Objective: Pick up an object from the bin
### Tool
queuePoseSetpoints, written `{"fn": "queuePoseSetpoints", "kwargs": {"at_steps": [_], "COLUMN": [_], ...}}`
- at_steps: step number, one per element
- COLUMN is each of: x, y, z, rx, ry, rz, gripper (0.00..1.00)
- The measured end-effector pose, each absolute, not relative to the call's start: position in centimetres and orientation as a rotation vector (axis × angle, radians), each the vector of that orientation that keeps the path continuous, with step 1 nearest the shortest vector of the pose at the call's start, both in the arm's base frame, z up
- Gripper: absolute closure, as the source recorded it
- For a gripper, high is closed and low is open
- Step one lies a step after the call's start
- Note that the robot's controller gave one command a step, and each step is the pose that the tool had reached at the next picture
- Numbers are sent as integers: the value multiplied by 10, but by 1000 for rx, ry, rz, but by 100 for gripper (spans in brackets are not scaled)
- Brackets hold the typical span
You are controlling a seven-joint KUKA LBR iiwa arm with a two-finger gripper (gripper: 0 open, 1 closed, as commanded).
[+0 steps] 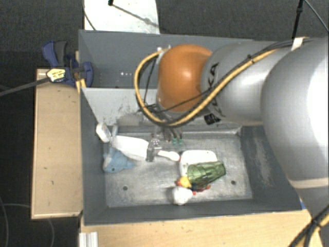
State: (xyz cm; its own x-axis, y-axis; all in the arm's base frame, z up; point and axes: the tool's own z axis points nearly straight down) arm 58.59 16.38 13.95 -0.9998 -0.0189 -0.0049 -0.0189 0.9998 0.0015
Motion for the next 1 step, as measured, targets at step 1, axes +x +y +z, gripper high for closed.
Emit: {"fn": "queuePoseSetpoints", "kwargs": {"at_steps": [1], "x": [588], "y": [158], "z": [76], "rx": [167], "ry": [3133], "rz": [11], "gripper": [100]}}
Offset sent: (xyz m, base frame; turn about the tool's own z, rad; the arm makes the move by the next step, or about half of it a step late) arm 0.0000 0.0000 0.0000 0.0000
